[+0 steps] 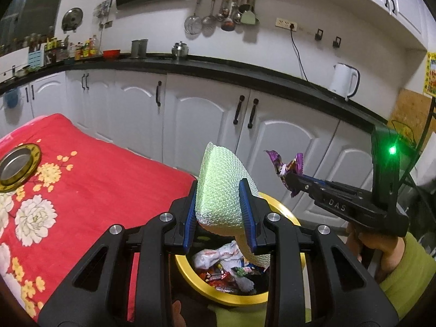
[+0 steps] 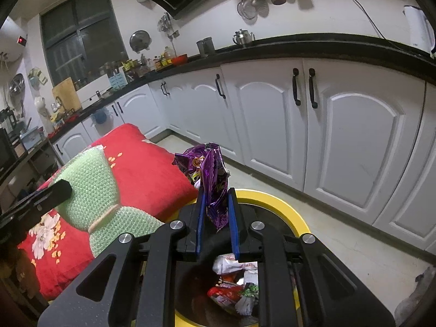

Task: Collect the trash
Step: 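Carry the green sponge and purple wrapper in both tools over the bin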

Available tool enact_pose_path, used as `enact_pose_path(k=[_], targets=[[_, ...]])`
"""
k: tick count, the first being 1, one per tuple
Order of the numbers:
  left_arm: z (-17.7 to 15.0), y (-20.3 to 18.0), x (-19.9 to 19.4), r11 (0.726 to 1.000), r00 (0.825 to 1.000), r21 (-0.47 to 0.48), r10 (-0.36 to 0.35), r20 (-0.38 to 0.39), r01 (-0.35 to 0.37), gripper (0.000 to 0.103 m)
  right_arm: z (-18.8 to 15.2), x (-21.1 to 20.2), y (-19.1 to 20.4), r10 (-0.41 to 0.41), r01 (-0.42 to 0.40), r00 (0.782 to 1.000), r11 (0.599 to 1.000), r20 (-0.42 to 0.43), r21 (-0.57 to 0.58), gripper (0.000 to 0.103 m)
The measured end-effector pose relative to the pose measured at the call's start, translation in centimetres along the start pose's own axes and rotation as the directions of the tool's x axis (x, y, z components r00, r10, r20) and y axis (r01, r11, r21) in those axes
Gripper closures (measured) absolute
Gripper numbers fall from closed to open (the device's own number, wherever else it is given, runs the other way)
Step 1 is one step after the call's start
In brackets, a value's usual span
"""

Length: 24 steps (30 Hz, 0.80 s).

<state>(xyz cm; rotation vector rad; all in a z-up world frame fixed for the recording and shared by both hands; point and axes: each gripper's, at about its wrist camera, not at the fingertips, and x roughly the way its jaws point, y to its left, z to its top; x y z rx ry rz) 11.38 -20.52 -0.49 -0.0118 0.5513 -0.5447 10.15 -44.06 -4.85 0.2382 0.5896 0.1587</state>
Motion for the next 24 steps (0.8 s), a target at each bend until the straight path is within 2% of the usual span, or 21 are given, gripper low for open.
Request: enact_pose_path(k=[13, 24], targets=[[-1.7, -1.6, 3.2, 0.999, 0.997, 0.044, -0.007, -0.073, 0.010, 0.080, -1.4, 1.1, -1.6, -0.006, 0.007, 0.998, 1.000, -0.062, 0.009, 0.087], [-2.6, -1.2, 5.7, 1.000, 0.993, 0.019, -0.019, -0.119, 0.022, 0.079, -2.5, 2.4, -2.6, -0.003, 0.007, 0.994, 0.999, -0.106, 0.037, 0.086]])
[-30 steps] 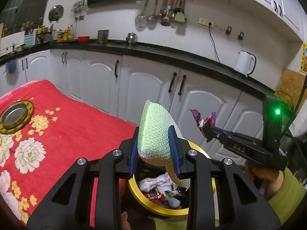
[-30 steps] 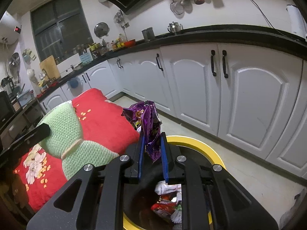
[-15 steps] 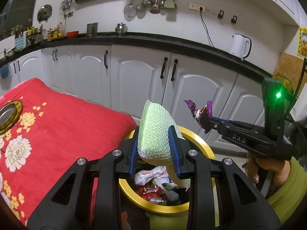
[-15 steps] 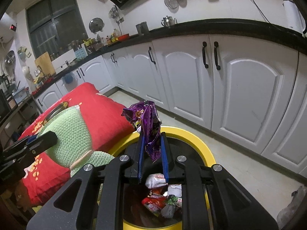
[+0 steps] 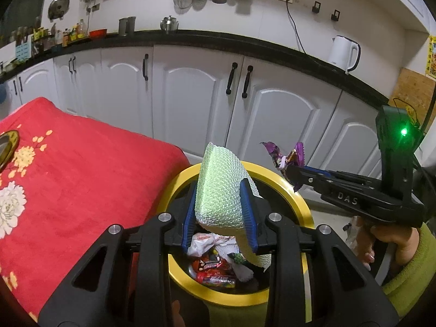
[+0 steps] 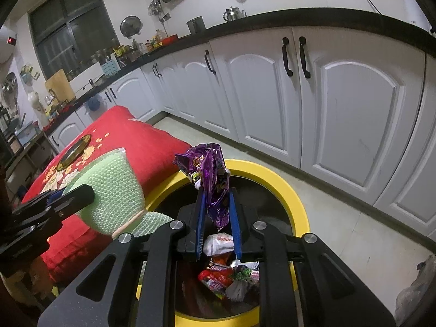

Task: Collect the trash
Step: 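Carry the green sponge and purple wrapper in both tools over the bin, then open both tools to drop the sponge and wrapper into the bin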

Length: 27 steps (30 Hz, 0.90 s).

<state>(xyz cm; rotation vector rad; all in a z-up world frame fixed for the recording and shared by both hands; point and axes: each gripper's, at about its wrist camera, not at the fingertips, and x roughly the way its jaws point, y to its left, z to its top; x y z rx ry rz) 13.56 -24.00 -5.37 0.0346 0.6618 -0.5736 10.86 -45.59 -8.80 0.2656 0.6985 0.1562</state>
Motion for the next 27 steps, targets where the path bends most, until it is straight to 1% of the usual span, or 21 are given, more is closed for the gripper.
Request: enact_pose_path(k=[5, 10, 12, 13, 15, 16, 18, 19, 20, 21, 23, 25, 27], targets=[[0.0, 0.2, 1.0, 1.000, 1.000, -0.010, -0.010, -0.022, 0.010, 0.078, -0.1, 0.2, -0.5, 0.002, -0.002, 1.000, 1.000, -0.008, 0.009, 0.085], [0.2, 0.3, 1.5, 1.000, 0.999, -0.009, -0.013, -0.034, 0.013, 0.077, -0.1, 0.0, -0.5, -0.005, 0.005, 1.000, 1.000, -0.003, 0.014, 0.070], [0.3, 0.3, 1.5, 1.000, 0.999, -0.012, -0.009, -0.037, 0.009, 0.069, 0.0, -0.2, -0.6, -0.006, 0.006, 1.000, 1.000, 0.004, 0.014, 0.063], [0.3, 0.3, 1.5, 1.000, 0.999, -0.012, -0.007, -0.038, 0.006, 0.066, 0.0, -0.2, -0.5, -0.008, 0.008, 1.000, 1.000, 0.007, 0.013, 0.062], [0.2, 0.5, 1.4, 1.000, 0.999, -0.023, -0.003, -0.042, 0.002, 0.055, 0.1, -0.5, -0.5, -0.011, 0.010, 1.000, 1.000, 0.012, 0.011, 0.059], [0.2, 0.5, 1.4, 1.000, 0.999, -0.028, 0.000, -0.044, -0.001, 0.052, 0.1, -0.5, -0.5, -0.012, 0.012, 1.000, 1.000, 0.014, 0.009, 0.058], [0.3, 0.7, 1.1, 0.999, 0.999, -0.038, 0.009, -0.044, -0.010, 0.044, 0.1, -0.8, -0.3, -0.015, 0.015, 1.000, 1.000, 0.019, 0.005, 0.053], [0.3, 0.8, 0.9, 0.999, 0.999, -0.039, 0.013, -0.042, -0.015, 0.043, 0.2, -0.9, -0.2, -0.015, 0.015, 1.000, 1.000, 0.021, 0.003, 0.051], [0.4, 1.0, 0.7, 0.999, 0.999, -0.043, 0.020, -0.038, -0.021, 0.038, 0.2, -1.0, -0.1, -0.017, 0.017, 1.000, 1.000, 0.024, -0.002, 0.048], [0.5, 1.2, 0.4, 0.998, 0.999, -0.048, 0.026, -0.033, -0.028, 0.032, 0.2, -1.2, 0.0, -0.019, 0.019, 0.999, 1.000, 0.028, -0.006, 0.044], [0.6, 1.8, -0.2, 0.997, 0.999, -0.063, 0.039, -0.026, -0.041, 0.022, 0.3, -1.5, 0.4, -0.022, 0.023, 0.999, 1.000, 0.036, -0.015, 0.040], [0.7, 2.5, -0.8, 0.995, 0.998, -0.079, 0.054, -0.017, -0.055, 0.017, 0.4, -1.7, 0.9, -0.020, 0.021, 0.999, 0.999, 0.040, -0.026, 0.037], [0.7, 3.2, -1.5, 0.993, 0.998, -0.096, 0.066, -0.012, -0.067, 0.013, 0.6, -2.0, 1.5, -0.022, 0.023, 0.999, 0.999, 0.048, -0.036, 0.032]])
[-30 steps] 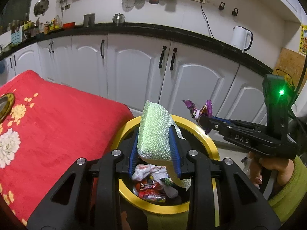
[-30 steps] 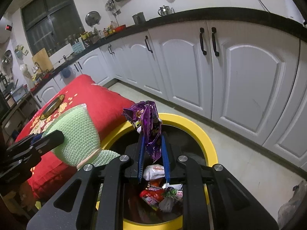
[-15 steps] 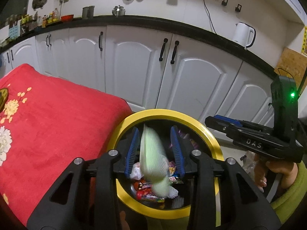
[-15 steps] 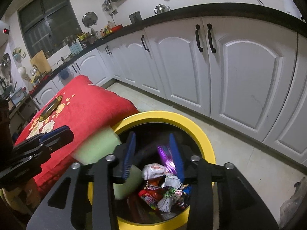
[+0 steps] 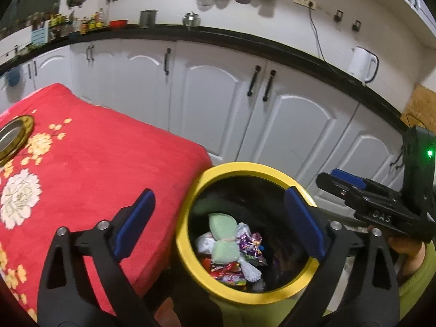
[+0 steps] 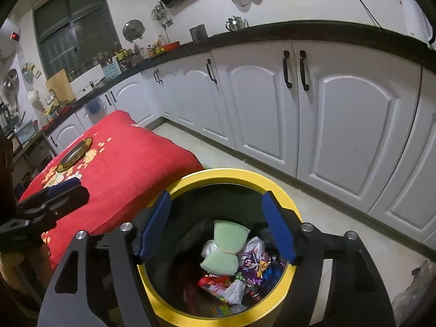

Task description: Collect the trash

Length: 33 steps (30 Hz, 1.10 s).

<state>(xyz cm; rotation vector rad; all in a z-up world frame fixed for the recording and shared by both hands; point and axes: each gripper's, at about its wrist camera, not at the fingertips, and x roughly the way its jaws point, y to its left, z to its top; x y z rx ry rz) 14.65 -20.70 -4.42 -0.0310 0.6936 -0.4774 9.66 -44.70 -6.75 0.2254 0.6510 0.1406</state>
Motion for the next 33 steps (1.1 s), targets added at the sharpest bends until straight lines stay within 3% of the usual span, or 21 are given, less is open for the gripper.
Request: enact_pose_path(k=[11, 18, 28, 33], targets=[[0.8, 4.3, -4.4, 0.993, 0.994, -0.073, 0.097, 0.052, -0.093, 0.011, 0.6, -1.3, 5.2, 0.042, -0.039, 0.999, 0.995, 0.024, -0.093, 0.015], [0.2, 6.2, -7.7, 0.982, 0.980, -0.086, 0.178, 0.088, -0.171, 0.011, 0.6, -2.1, 9.2, 0.120, -0.111, 0.991, 0.982, 0.051, -0.155, 0.008], [-1.7, 9.2, -12.5, 0.950, 0.943, -0.138, 0.299, 0.146, -0.280, 0.011, -0.1, -3.1, 13.8, 0.211, -0.193, 0.973, 0.965, 0.092, -0.176, 0.006], [-2.8, 9.6, -14.9, 0.941, 0.923, -0.120, 0.335, 0.188, -0.317, 0.011, -0.9, -3.9, 15.8, 0.192, -0.157, 0.968, 0.965, 0.160, -0.208, 0.006]])
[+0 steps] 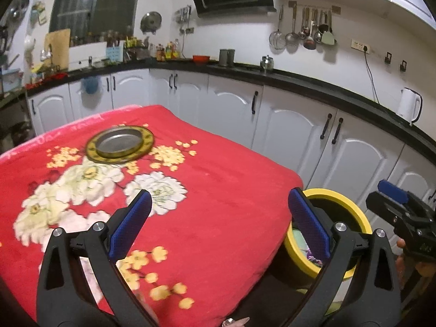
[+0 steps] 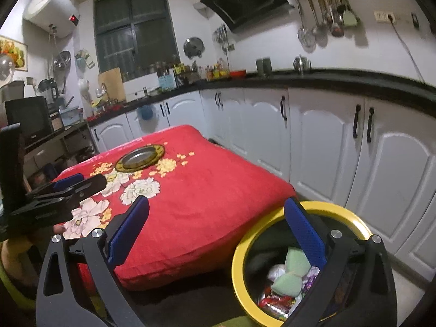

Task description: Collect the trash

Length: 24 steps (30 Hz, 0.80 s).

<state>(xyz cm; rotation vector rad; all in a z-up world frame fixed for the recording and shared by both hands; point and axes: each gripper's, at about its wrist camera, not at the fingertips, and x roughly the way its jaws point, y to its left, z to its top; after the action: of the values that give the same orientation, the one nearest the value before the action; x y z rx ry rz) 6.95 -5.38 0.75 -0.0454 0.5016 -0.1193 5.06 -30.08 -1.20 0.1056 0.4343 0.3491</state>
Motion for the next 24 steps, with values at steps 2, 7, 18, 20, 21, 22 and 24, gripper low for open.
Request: enact_pose_path(k=[2, 7, 18, 20, 21, 22, 24], targets=[[-0.5, 0.2, -0.8, 1.000, 1.000, 0.016, 0.010, 0.013, -0.010, 0.011, -0.3, -0.5, 0.8, -0.006, 0.007, 0.999, 1.000, 0.032, -0.022, 0.006], [-1.7, 1.2, -2.8, 0.999, 0.998, 0.040, 0.035, 0.043, -0.037, 0.011, -1.4, -1.6, 2.4, -0.039, 0.040, 0.992, 0.999, 0.121, -0.010, 0.006], [-3.7, 1.9, -4.8, 0.999, 0.993, 0.015, 0.033, 0.115, -0.035, 0.011, -3.6, -2.8, 4.9, -0.078, 0.102, 0.961, 0.992, 0.266, -0.077, 0.006], [-3.8, 1.9, -4.8, 0.999, 0.993, 0.004, 0.032, 0.115, -0.032, 0.011, -3.8, -2.5, 4.9, -0.086, 0.112, 0.960, 0.990, 0.268, -0.082, 0.006], [-3.9, 2.0, -4.7, 1.000, 0.993, 0.003, 0.029, 0.112, -0.030, 0.011, -3.9, -2.4, 5.0, -0.087, 0.113, 0.959, 0.990, 0.268, -0.084, 0.006], [-3.8, 2.0, -4.5, 1.000, 0.994, 0.002, 0.028, 0.107, -0.028, 0.011, -4.0, -2.3, 5.0, -0.088, 0.114, 0.961, 0.990, 0.264, -0.085, 0.006], [-3.9, 2.1, -4.3, 1.000, 0.995, -0.010, 0.029, 0.099, -0.028, 0.011, -4.2, -1.9, 5.0, -0.085, 0.109, 0.965, 0.991, 0.247, -0.084, 0.006]])
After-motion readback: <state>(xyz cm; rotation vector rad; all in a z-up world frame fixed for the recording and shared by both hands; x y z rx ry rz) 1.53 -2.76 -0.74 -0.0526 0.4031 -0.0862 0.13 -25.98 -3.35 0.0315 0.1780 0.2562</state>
